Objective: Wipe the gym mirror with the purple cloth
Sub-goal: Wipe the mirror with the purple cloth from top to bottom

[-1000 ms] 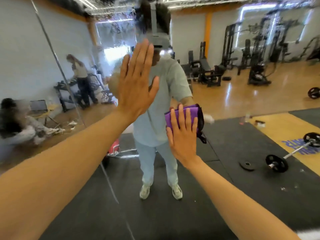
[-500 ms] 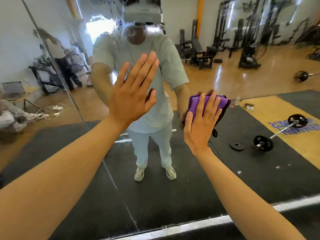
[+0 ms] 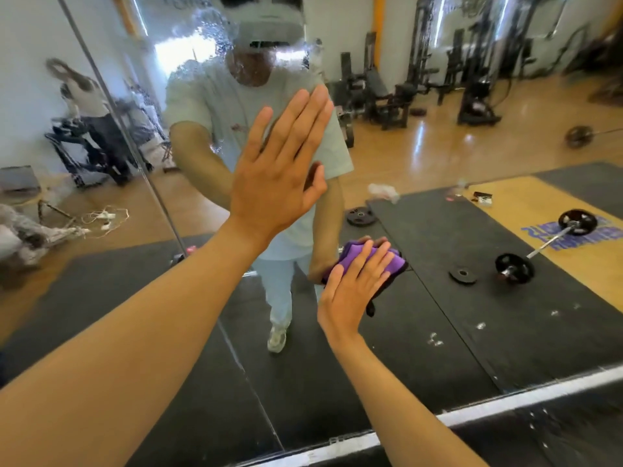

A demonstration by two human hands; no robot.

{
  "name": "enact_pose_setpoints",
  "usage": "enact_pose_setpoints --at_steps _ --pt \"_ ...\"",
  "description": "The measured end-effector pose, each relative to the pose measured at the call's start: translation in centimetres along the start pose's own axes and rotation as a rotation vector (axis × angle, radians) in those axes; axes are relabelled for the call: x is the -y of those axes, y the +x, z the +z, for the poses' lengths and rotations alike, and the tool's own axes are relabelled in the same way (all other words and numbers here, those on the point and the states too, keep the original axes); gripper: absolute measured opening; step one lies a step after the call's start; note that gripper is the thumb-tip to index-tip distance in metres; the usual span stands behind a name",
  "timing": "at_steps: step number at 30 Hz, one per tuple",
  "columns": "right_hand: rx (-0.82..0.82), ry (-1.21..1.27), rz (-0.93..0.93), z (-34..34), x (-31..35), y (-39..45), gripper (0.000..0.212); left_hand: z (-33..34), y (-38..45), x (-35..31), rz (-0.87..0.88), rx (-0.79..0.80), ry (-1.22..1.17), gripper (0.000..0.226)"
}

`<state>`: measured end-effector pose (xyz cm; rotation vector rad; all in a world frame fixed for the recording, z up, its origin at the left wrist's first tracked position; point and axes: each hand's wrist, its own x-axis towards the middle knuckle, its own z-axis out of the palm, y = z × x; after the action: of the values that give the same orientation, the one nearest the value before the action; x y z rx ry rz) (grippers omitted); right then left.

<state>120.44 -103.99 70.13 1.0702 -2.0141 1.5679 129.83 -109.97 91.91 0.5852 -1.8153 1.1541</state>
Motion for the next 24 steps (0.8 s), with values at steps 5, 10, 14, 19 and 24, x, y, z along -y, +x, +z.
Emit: enact_pose_setpoints --at_steps 5,10,14,19,24 --pt "-0.057 0.002 -0.180 -1.3 4.6 5.8 0.060 0.2 -0.2 0.1 0.005 0.006 0.023 0.066" --pt "-0.130 -0.097 -0.359 -3.7 6.5 12.5 0.058 0.2 -0.3 0.1 0.003 0.021 0.015 0.066" --pt "-0.270 -0.066 -0.092 -4.2 4.4 15.0 0.059 0.2 -0.3 0.1 0.007 0.012 0.009 0.067" --pt "-0.191 0.022 0.035 -1.7 4.5 7.9 0.059 0.1 -0.3 0.0 0.010 0.002 -0.009 0.068" --pt "-0.019 -0.066 -0.064 0.5 5.6 1.4 0.063 0.1 -0.3 0.1 0.018 0.028 -0.031 0.066"
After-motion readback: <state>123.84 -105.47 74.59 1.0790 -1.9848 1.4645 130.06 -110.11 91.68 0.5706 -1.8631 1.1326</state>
